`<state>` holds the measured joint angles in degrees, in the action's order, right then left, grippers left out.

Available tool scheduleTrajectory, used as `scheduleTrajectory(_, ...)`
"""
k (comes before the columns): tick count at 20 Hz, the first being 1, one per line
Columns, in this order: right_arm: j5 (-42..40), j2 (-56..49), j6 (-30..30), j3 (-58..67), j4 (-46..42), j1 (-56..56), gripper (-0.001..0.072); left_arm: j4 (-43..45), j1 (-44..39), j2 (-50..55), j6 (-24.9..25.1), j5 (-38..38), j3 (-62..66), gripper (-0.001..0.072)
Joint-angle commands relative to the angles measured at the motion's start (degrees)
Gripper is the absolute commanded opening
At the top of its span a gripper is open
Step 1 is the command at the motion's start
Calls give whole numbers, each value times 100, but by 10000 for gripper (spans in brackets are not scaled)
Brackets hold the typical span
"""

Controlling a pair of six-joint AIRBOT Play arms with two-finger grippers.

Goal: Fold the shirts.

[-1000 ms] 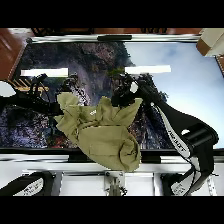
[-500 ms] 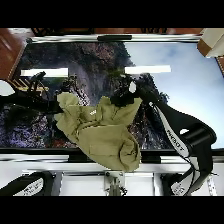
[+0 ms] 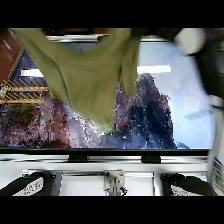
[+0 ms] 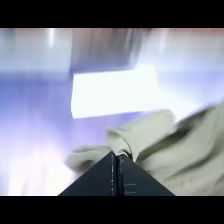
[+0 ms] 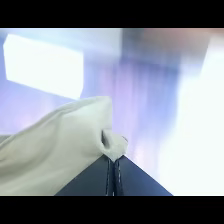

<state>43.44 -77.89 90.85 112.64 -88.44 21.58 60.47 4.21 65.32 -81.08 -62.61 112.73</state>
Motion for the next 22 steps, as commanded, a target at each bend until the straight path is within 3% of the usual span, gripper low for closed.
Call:
scheduleTrajectory(1,-1316,1130,15,485,422,-35,58,-719,39,-380,-247,1314,1375,42)
scheduleTrajectory(4,-507,1727,-9,483,603,-35,57,-330,42,-1156,-83,931,439,41)
scheduleTrajectory(8,2765,1661,131,11,577,-35,57,-146,-15,-1545,-85,-1215,-1668,40)
scheduleTrajectory(10,3856,1473,247,-903,605,-33,57,-131,-199,-1547,-33,-1344,-3195,40)
scheduleTrajectory(14,3401,1405,367,-3467,634,-33,57,367,-564,-1534,348,-592,-6124,39)
scheduleTrajectory(16,3180,1408,365,-4533,857,-33,57,518,-680,-1534,361,-640,-7042,39)
scheduleTrajectory(19,3088,1408,356,-5355,1150,-33,57,511,-953,-1534,769,-1088,-7582,42)
scheduleTrajectory(20,3091,1408,348,-5440,1187,-33,57,494,-1060,-1534,1056,-1401,-7565,76)
scheduleTrajectory(21,3084,1408,339,-5455,1182,-33,57,472,-1137,-1534,1412,-1709,-7495,357)
scheduleTrajectory(22,3040,1408,339,-5455,1185,-35,57,520,-1172,-1534,1475,-1947,-7359,716)
